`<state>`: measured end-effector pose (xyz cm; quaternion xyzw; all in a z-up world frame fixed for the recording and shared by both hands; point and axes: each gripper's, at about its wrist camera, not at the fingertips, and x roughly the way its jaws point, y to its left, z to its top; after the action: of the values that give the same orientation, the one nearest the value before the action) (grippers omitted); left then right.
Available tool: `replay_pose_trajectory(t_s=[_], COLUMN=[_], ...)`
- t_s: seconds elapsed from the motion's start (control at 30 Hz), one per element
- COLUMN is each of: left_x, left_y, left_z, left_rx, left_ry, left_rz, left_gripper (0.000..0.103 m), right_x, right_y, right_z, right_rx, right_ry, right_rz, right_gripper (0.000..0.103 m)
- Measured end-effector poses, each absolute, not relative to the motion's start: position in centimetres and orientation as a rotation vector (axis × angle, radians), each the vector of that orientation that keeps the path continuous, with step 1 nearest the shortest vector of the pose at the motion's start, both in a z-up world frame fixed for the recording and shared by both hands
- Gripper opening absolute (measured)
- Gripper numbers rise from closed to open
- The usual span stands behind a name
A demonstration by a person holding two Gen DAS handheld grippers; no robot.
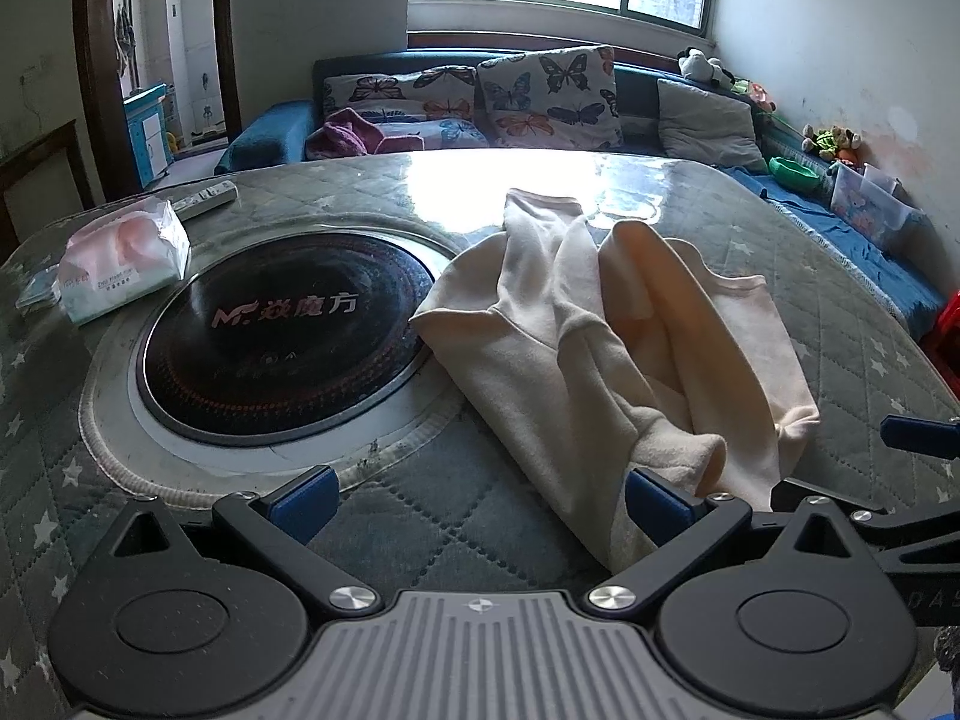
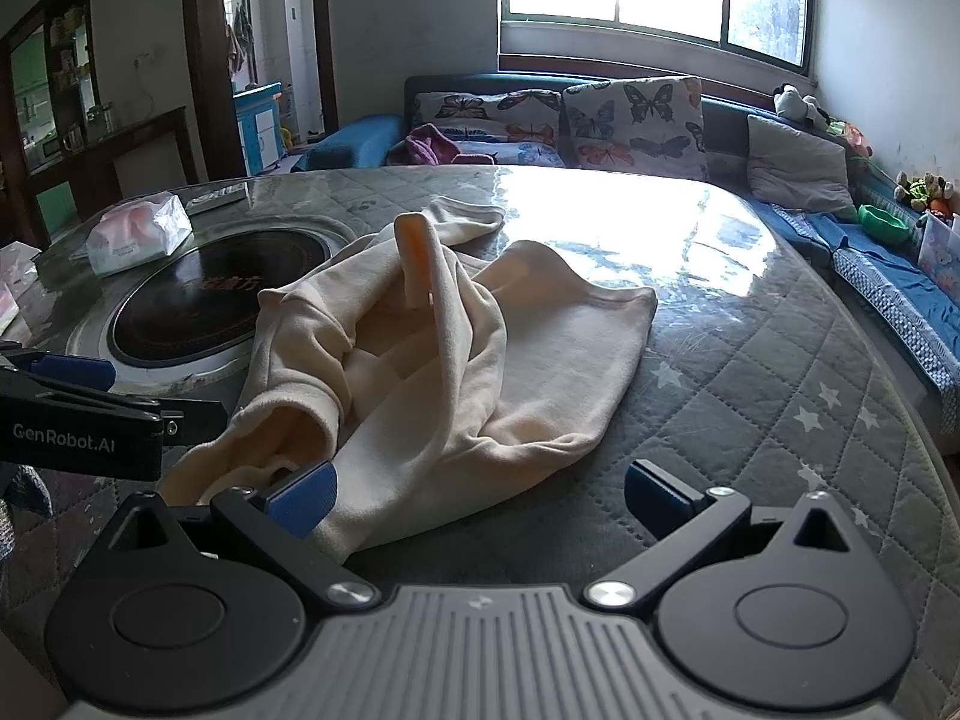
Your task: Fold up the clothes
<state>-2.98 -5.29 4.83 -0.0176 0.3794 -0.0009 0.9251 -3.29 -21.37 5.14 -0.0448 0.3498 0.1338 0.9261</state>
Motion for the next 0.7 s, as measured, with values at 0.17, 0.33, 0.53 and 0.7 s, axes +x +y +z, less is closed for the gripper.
replay_pose_trajectory(t_s=[0.17,0.33,0.53,0.7], left_x=[-2.5,-1.7,-0.6,0.8], left_y=[-5.4,-5.5,-5.8,-6.5], left_z=[5.1,5.1,5.5,6.0], left_rx=[-0.036,-0.032,-0.029,-0.011], left_ry=[0.773,0.773,0.763,0.749], left_rz=[-0.010,-0.020,-0.038,-0.078], left_gripper=[0.102,0.101,0.091,0.079], right_x=[-2.9,-2.2,-1.1,0.1], right_y=[-21.5,-21.6,-22.0,-22.0], right_z=[5.1,5.1,5.4,5.6], right_rx=[-0.092,-0.094,-0.094,-0.107], right_ry=[0.717,0.719,0.712,0.707], right_rz=[0.273,0.265,0.247,0.251], right_gripper=[0.103,0.103,0.103,0.100])
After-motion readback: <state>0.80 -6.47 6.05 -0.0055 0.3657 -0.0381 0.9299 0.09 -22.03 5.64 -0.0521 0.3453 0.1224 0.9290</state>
